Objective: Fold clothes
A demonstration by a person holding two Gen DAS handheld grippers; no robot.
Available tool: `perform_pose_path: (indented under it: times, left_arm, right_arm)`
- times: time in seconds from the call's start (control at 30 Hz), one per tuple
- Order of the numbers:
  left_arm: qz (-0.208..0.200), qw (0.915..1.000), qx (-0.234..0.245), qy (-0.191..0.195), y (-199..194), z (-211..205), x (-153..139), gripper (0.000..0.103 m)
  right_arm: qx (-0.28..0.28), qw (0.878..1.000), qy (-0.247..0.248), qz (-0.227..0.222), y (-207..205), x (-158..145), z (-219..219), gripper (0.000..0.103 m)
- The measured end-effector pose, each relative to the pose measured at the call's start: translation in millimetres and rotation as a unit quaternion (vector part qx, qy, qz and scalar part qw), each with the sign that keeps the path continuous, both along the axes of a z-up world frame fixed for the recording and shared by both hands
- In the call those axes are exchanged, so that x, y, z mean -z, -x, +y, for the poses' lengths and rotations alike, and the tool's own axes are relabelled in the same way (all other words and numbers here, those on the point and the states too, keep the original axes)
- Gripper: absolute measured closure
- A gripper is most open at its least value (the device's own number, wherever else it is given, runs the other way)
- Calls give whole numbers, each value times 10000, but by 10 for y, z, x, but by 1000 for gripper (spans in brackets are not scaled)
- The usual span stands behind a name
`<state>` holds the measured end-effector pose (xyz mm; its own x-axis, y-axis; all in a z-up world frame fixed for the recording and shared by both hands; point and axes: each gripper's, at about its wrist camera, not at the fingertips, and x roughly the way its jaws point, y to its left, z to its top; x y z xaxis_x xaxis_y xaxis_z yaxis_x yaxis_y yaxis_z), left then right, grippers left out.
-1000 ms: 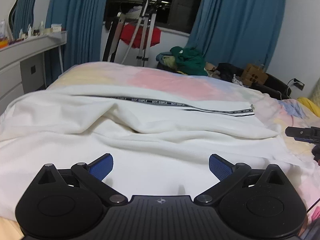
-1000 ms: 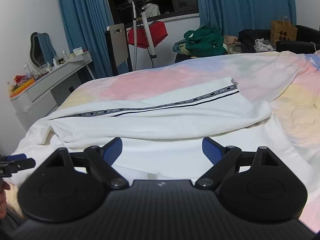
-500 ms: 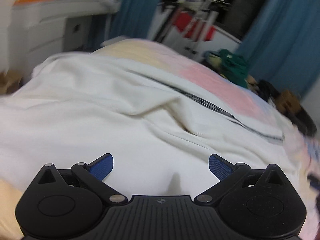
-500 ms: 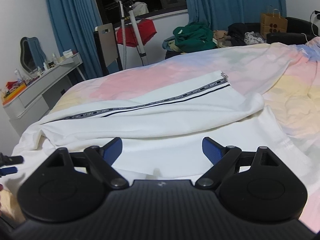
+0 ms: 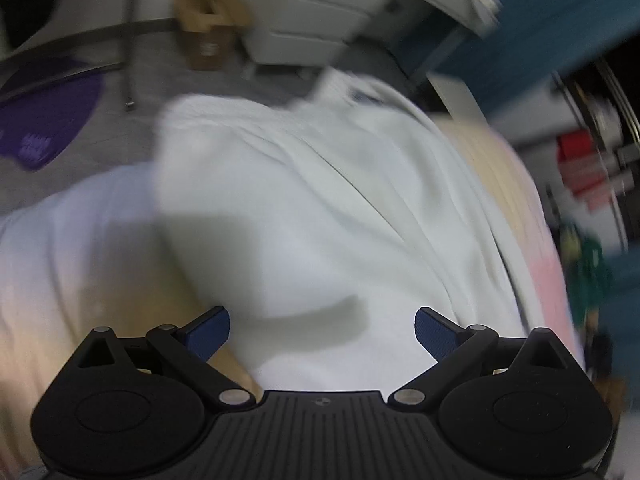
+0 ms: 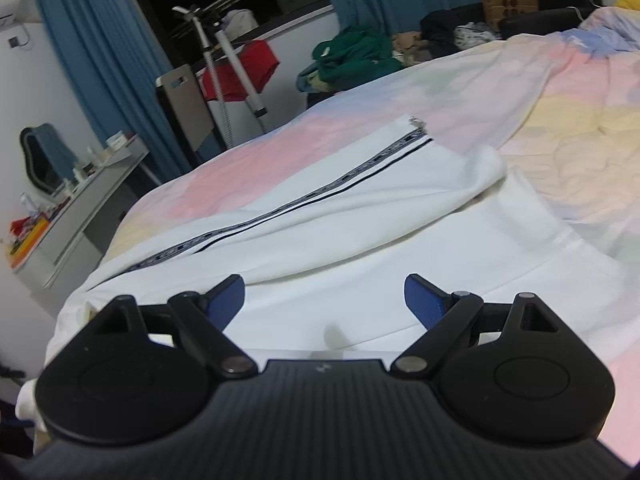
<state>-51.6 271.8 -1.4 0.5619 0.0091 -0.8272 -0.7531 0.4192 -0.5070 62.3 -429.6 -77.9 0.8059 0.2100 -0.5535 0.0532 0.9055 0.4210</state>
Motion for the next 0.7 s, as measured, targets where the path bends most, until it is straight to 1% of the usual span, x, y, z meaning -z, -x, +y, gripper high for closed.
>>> perform_pose_path:
  times: [0.13, 0.17, 0.27, 0.33, 0.37, 0.43, 0.5, 0.57, 0.63, 0.7]
  left_arm:
    - [14, 9972, -492, 571, 38, 195, 205, 3]
    - [2, 9964, -561, 641, 36, 215, 237, 2]
    - [-75, 9957, -634, 669, 3, 226, 284, 1]
    - [-166, 9962, -567, 640, -34, 225, 289, 0]
    - [-243, 9964, -523, 618, -46, 201, 291, 1]
    - [-595, 9955, -344, 648, -46, 150, 269, 3]
    - [-1062, 9912, -162, 768, -19, 129, 246, 3]
    - [-1559, 9837, -79, 895, 33, 139, 218, 3]
    - [-1985, 9742, -103, 1066, 92, 150, 214, 3]
    - [-2295, 9656, -150, 1212, 148, 137, 215, 3]
  right_arm:
    - [308, 9992, -261, -6, 38, 3, -155, 15]
    - [440, 9984, -348, -8, 53, 4, -223, 15]
    - [1013, 9935, -527, -47, 133, -14, -454, 15]
    - [1383, 9880, -666, -149, 213, -45, -630, 15]
    - [1581, 9837, -830, -224, 271, -55, -739, 15]
    - [2050, 9704, -1243, -303, 401, -18, -982, 15]
    - [2532, 9531, -1630, -311, 524, 53, -1219, 15]
    - [3026, 9318, -1990, -247, 639, 159, -1450, 15]
    - [3537, 9117, -2090, -94, 729, 272, -1631, 15]
    - [3949, 8941, -2113, 40, 792, 381, -1757, 15]
